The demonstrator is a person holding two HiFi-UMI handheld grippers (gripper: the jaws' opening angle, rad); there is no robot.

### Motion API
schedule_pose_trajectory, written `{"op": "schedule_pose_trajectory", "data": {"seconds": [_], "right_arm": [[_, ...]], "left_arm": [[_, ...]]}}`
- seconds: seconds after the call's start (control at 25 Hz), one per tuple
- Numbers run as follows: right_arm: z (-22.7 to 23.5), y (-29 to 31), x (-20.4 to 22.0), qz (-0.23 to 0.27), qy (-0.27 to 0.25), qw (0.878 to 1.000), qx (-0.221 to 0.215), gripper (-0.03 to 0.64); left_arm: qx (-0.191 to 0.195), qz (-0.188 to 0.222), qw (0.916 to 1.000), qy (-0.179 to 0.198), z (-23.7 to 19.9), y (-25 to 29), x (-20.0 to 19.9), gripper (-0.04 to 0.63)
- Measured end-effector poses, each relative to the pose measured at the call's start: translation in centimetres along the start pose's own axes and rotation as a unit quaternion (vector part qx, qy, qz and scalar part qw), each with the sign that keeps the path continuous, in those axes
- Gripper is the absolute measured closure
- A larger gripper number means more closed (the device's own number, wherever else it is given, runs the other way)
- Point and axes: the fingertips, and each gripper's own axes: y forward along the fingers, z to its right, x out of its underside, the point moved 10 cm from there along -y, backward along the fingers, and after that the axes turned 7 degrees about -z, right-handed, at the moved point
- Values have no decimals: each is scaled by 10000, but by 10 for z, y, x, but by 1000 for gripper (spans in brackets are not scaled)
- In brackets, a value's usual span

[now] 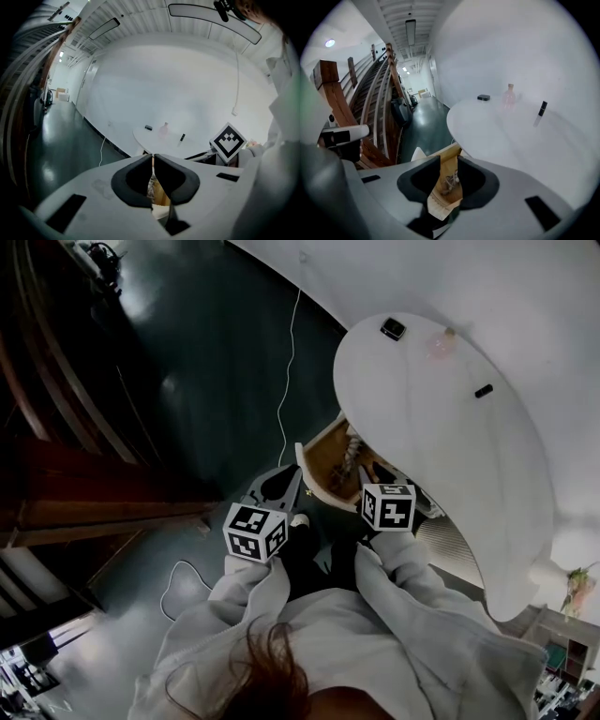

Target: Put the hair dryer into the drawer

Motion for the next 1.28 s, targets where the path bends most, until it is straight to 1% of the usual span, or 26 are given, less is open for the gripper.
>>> {"op": "schedule_pose_trajectory", "data": {"seconds": [0.12, 0.2, 0.24, 0.36, 0.56, 0.72, 0.88, 1.0, 1.12, 1.28], "right_arm": [[8, -16, -4, 237, 40, 9997, -21, 485], [15, -25, -8, 395, 113, 9991, -83, 546], [19, -29, -9, 462, 164, 9987, -124, 565], [31, -44, -14, 698, 252, 9969, -246, 566], [53, -71, -21, 1456, 353, 9870, -578, 567], [74, -87, -22, 1847, 374, 9808, -513, 568], [95, -99, -21, 2150, 415, 9750, -382, 568], [106, -102, -18, 2281, 435, 9722, -312, 568], [113, -100, -14, 2292, 429, 9718, -342, 568], [115, -97, -13, 2234, 350, 9730, -468, 568]], "left_arm": [[-10, 44, 10000, 27, 6, 0, -6, 572], [-31, 82, 10000, 42, 10, 1, -9, 572], [-45, 99, 9999, 53, 13, 2, -11, 572], [-84, 149, 9998, 107, 23, 5, -16, 572], [-172, 247, 9994, 194, 38, 10, -22, 572], [-314, 331, 9986, 251, 49, 14, -25, 572], [-539, 448, 9966, 429, 59, 19, -33, 572], [-739, 542, 9944, 532, 64, 20, -35, 572], [-899, 625, 9923, 572, 67, 23, -36, 572], [-972, 647, 9916, 563, 73, 29, -38, 572]]}}
